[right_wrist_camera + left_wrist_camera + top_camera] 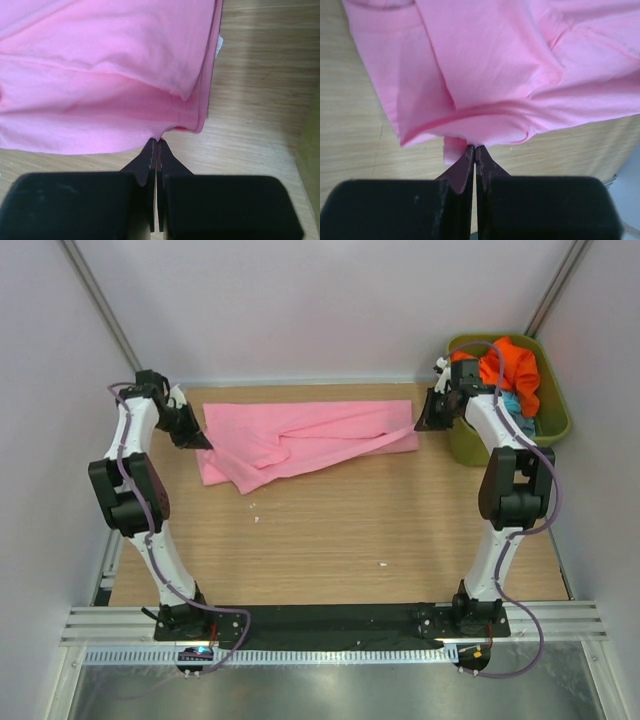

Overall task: Fold and stack the t-shirts
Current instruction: Fold the tshirt

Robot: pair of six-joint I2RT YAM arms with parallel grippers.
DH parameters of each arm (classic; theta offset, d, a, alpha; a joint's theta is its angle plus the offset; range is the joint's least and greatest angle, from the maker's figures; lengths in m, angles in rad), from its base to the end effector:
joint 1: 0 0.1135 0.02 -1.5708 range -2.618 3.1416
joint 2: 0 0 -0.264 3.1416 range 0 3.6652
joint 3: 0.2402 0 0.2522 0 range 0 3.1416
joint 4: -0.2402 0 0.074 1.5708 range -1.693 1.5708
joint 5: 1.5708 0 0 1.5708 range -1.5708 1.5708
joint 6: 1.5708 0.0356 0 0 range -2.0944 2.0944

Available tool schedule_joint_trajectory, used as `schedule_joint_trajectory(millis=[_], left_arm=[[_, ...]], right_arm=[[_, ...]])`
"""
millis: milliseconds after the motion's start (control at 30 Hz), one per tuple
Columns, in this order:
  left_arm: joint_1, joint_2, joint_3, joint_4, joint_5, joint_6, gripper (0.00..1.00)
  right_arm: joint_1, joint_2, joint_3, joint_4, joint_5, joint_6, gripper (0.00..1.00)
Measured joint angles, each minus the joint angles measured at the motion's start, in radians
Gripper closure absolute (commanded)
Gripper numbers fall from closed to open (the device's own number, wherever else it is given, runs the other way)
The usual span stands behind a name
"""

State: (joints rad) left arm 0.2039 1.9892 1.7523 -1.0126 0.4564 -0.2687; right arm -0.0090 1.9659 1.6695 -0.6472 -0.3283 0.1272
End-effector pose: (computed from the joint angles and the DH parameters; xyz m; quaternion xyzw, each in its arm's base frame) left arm 0.4075 0.0682 0.2550 -0.1899 0.9433 -0.2282 0.1485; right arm 0.4367 0.0075 0.2558 0.0136 0.9397 0.1731 0.2946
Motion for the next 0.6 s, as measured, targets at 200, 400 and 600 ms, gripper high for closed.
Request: schedule_joint_trajectory(millis=[200,400,600], left_arm=[[-0.045,0.078,0.182,0.028,0.017,0.017,1.00],[-0.103,0.137,0.333,0.057,0.015,0.024,1.00],[-0.129,0.208,0.457,0.087,-0.021,0.039,1.00]], right_arm=[[0.000,0.090,0.077,-0.001,0.000,0.000,0.99],[0.003,0.127,0.172,0.008,-0.002,0.000,0.99],[0.008,0.156,0.254,0.029,-0.007,0.000,0.99]])
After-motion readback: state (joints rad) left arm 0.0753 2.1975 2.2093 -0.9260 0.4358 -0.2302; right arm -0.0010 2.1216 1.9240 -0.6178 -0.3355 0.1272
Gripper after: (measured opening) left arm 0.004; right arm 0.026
